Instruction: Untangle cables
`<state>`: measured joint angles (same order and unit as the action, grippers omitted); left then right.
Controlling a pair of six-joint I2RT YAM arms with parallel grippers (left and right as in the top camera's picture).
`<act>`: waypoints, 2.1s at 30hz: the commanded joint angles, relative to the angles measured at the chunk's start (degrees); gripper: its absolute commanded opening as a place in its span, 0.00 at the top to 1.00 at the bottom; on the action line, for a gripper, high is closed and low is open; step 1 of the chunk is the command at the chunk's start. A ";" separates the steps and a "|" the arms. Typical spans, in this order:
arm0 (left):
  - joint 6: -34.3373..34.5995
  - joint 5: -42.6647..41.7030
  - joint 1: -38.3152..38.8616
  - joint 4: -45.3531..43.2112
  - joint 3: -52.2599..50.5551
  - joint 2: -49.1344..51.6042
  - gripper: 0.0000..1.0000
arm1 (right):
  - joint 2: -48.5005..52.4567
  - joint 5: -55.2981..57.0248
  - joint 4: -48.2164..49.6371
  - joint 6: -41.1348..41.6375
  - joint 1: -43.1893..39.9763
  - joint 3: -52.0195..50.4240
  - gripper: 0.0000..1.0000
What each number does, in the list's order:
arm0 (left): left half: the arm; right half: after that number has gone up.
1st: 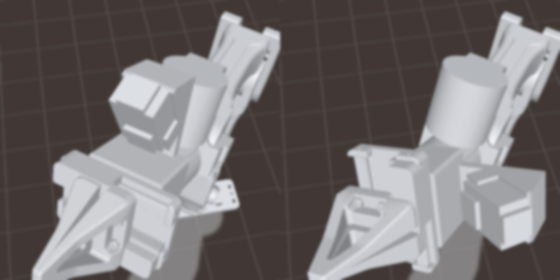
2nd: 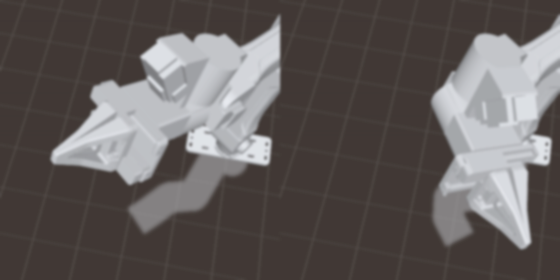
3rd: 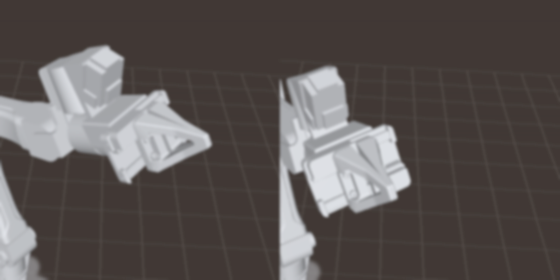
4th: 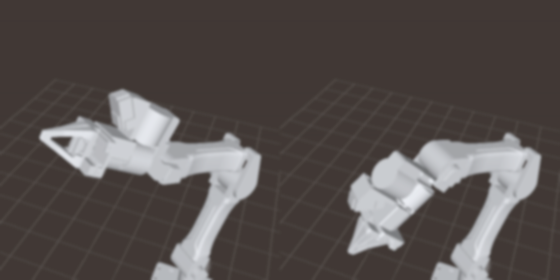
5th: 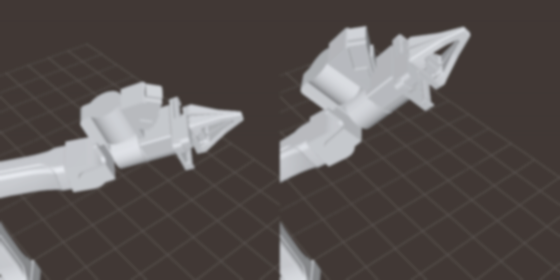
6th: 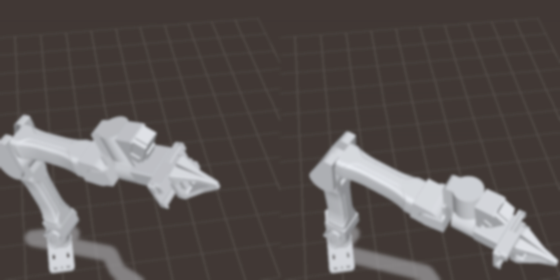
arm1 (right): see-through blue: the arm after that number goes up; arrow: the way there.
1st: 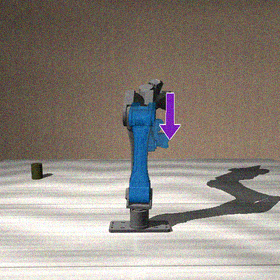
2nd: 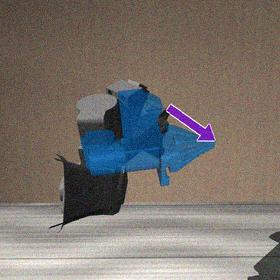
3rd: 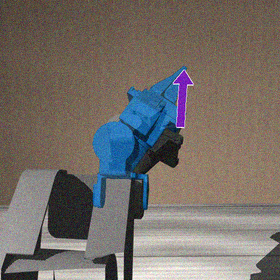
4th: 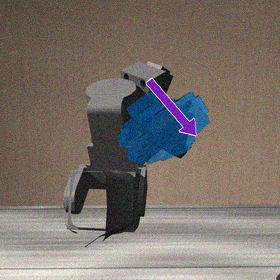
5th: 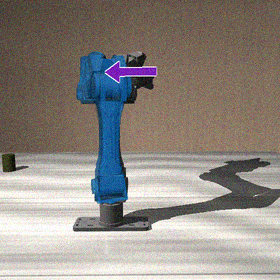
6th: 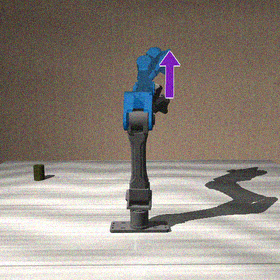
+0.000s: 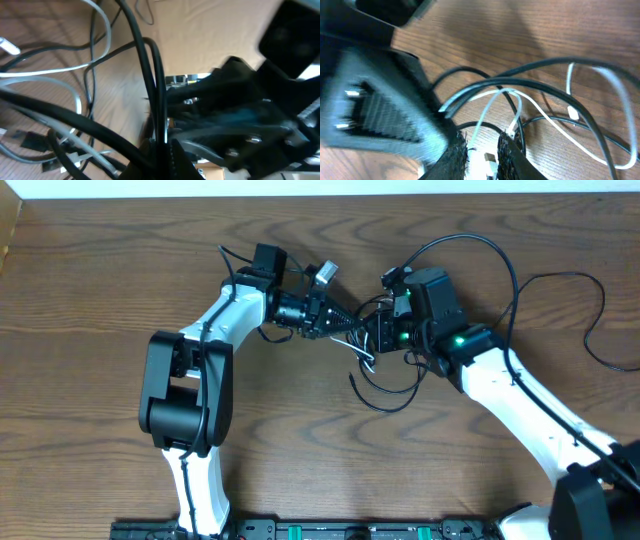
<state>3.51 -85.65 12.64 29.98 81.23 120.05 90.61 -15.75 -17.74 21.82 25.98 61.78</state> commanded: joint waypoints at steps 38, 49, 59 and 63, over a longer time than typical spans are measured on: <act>-1.62 -0.42 0.02 -0.09 0.00 0.90 0.92 | 13.46 -6.86 10.69 12.83 -3.19 0.37 0.99; 9.55 20.70 0.02 -0.07 0.00 0.92 0.92 | -1.75 -17.49 10.12 -1.05 -11.89 0.35 0.99; 13.11 29.22 0.02 1.38 0.00 0.92 0.92 | -13.14 -28.26 10.27 -5.42 -18.64 0.35 0.99; 13.11 33.81 0.02 3.96 0.00 0.92 0.92 | -15.04 -33.33 13.25 -5.31 -22.45 0.35 0.99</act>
<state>16.53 -58.43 12.84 32.77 81.23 120.22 78.41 -42.48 -6.04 18.31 6.35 61.71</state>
